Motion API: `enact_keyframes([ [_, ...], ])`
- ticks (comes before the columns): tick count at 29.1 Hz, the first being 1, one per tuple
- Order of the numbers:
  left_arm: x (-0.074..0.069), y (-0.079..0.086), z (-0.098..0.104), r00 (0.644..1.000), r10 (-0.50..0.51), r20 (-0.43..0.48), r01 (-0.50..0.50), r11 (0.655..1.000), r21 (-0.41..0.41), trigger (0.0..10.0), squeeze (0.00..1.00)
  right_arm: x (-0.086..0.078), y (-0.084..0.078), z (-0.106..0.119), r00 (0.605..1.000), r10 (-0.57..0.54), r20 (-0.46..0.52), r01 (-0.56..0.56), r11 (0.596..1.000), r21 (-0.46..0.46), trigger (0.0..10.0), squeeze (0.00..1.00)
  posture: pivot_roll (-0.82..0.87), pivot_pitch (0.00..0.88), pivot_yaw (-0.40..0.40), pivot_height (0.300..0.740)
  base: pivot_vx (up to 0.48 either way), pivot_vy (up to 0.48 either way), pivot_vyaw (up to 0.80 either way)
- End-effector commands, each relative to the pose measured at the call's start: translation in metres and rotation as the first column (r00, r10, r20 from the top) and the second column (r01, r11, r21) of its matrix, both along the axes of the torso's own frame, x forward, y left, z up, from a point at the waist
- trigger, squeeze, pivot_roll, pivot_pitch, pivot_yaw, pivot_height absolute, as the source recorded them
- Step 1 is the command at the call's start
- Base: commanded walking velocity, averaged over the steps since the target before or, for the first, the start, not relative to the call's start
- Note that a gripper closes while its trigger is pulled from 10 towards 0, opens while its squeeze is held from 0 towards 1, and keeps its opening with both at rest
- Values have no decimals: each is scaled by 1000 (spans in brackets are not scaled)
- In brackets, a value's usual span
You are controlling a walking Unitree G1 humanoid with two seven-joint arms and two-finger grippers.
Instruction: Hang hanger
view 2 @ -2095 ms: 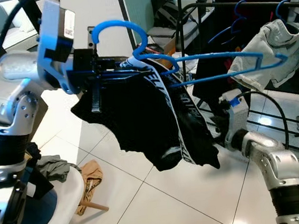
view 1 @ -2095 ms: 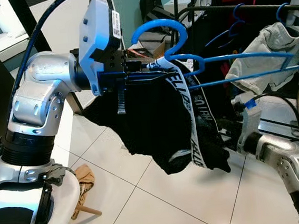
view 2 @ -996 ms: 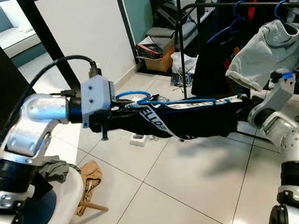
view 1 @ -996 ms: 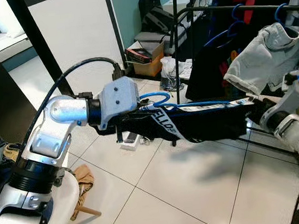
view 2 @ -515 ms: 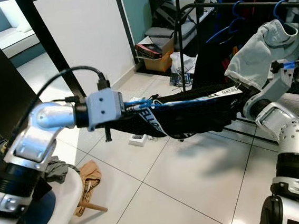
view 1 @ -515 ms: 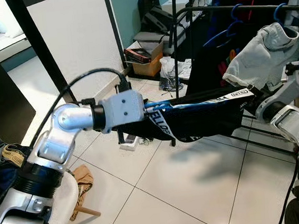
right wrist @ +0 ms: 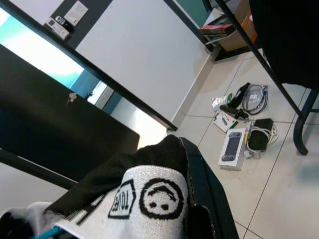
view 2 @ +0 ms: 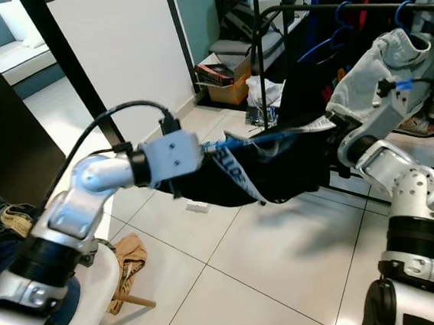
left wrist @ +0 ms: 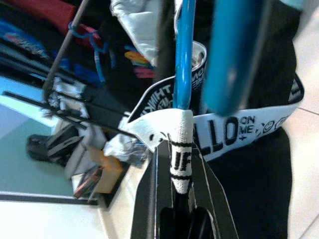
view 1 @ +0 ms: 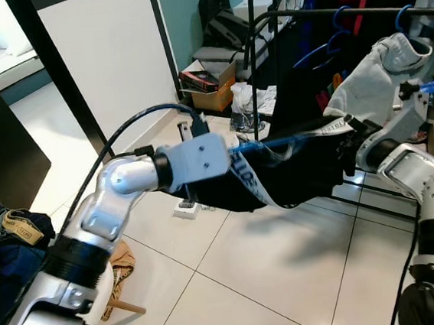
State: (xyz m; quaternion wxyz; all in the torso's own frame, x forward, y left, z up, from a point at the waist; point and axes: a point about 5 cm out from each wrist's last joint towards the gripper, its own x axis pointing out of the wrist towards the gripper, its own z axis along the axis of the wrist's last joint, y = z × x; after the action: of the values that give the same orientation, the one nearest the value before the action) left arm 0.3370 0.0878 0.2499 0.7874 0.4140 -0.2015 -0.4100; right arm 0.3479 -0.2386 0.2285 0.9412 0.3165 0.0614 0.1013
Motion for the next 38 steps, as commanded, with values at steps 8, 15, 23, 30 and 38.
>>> enact_keyframes([
  [8,17,7,9,966,256,-23,-254,938,-238,0,0,2,29,-8,997,68,-37,-68,997,-19,0,0,-82,0,79,740,0,0,0],
  [15,17,4,6,959,275,-75,-285,913,-291,0,0,3,47,-10,993,112,-43,-113,993,-26,0,0,-82,0,77,740,0,0,0],
  [23,-9,-47,-11,954,-3,-300,-128,900,-416,0,0,11,69,-4,991,135,12,-134,988,-74,0,0,-82,0,70,740,0,0,0],
  [30,-28,-66,-23,893,-159,-421,-55,890,-452,0,0,16,72,3,990,134,49,-129,986,-102,0,0,-79,0,68,740,0,0,0],
  [38,-20,-57,-31,848,-81,-524,-203,864,-461,0,0,0,89,8,936,339,92,-312,923,-227,0,0,-83,0,68,740,0,0,0],
])
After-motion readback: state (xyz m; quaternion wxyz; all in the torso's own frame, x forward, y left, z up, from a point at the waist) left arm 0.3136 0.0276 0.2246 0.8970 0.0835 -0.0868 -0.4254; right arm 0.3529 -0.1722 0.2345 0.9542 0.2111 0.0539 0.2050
